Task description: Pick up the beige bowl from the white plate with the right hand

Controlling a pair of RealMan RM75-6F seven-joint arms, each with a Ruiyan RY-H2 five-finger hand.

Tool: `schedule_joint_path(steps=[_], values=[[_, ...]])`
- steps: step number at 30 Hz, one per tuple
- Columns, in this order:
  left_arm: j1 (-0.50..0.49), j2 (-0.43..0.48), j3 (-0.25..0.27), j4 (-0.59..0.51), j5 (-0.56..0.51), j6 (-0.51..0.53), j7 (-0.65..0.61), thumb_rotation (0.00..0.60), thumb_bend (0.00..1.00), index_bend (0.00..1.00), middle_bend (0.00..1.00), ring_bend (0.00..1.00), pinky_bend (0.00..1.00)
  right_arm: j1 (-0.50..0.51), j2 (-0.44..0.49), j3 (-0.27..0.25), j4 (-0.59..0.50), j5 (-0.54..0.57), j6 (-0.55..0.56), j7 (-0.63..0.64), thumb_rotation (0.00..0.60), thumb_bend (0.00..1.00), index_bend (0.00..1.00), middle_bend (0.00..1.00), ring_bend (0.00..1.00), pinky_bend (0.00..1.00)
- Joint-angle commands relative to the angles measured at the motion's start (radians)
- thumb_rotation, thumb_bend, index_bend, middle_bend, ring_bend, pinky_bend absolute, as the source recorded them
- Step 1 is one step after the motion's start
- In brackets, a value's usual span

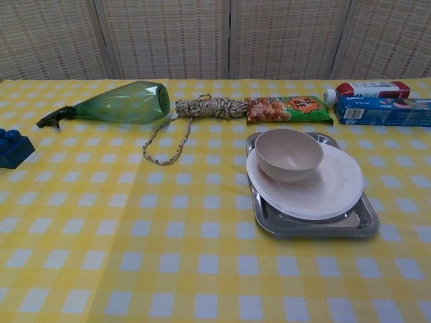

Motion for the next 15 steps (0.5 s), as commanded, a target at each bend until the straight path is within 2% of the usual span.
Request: schedule_joint_path(steps=[1,3,4,6,8,10,15], values=[[-0.001,0.0,0.001,-0.001,0.0,-0.002,0.0,0.6,0.0,0.28,0.37,0.29,0.47,0.001,-0.01,0.005,0.013,-0.007,0.012,0.0,0.6,0.12,0.25,0.38,0.38,0.55],[-0.001,0.001,0.001,-0.001,-0.001,-0.005,-0.001,0.6,0.0,0.28,0.37,0.29,0.47,0.005,-0.024,0.013,0.029,-0.011,0.02,0.004,0.6,0.13,0.26,0.49,0.55,0.75],[-0.001,0.002,0.001,-0.001,-0.003,-0.006,-0.004,0.6,0.0,0.28,0.37,0.29,0.47,0.012,-0.034,0.018,0.039,-0.015,0.019,0.007,0.6,0.13,0.27,0.58,0.65,0.85],[-0.001,0.005,0.0,0.0,-0.006,-0.008,-0.009,0.6,0.0,0.28,0.37,0.29,0.47,0.029,-0.048,0.027,0.052,-0.023,0.011,0.013,0.6,0.13,0.28,0.79,0.85,0.98],[0.0,0.007,-0.002,-0.002,-0.009,-0.006,-0.015,0.6,0.0,0.28,0.37,0.29,0.47,0.059,-0.063,0.04,0.059,-0.034,-0.01,0.001,0.6,0.13,0.3,0.9,0.95,1.0],[0.001,0.011,-0.004,-0.002,-0.007,0.0,-0.025,0.6,0.0,0.28,0.37,0.29,0.47,0.096,-0.068,0.053,0.045,-0.04,-0.045,-0.031,0.6,0.13,0.32,0.97,1.0,1.0],[0.008,0.021,-0.005,-0.005,-0.002,0.015,-0.04,0.6,0.0,0.28,0.37,0.29,0.47,0.192,-0.061,0.074,-0.041,-0.034,-0.17,-0.159,0.6,0.13,0.33,1.0,1.0,1.0]])
